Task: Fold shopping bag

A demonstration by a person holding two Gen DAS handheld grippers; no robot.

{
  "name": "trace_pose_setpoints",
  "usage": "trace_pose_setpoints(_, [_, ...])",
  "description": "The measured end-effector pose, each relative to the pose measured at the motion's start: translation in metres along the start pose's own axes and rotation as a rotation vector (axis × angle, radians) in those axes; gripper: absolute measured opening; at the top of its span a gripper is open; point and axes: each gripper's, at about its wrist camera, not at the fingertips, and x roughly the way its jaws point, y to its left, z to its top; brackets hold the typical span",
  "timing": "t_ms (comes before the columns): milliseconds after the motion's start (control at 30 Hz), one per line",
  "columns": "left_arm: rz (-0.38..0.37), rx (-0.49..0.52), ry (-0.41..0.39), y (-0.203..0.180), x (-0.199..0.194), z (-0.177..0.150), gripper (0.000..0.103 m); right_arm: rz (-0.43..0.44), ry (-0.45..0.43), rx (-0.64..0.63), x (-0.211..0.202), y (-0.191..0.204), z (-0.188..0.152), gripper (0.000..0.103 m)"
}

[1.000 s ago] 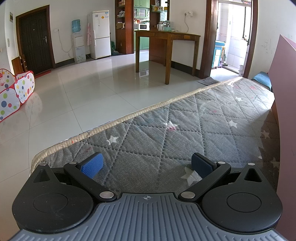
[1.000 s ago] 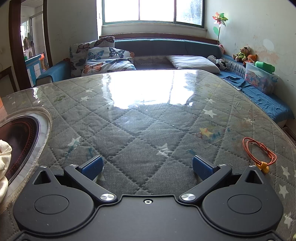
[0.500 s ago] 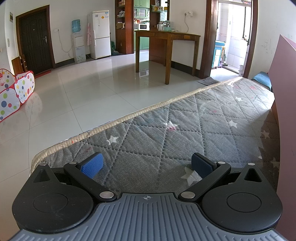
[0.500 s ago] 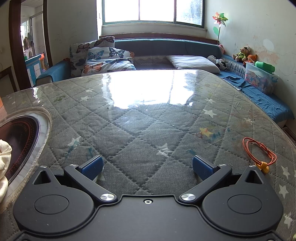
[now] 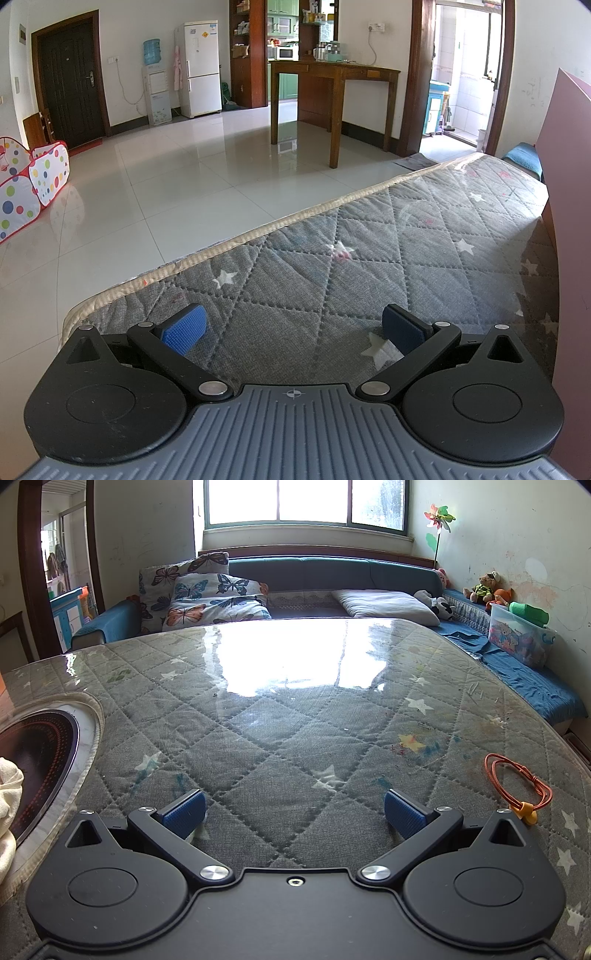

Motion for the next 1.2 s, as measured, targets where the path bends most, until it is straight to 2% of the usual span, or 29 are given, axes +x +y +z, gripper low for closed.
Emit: trace_pose_setpoints(1200, [-0.003,0.000,0.001,-0.0038,0.0012,0.0010,0.103,-0.002,-0.001,-0.003,-0.0011,0.0007,-0.0003,0.103])
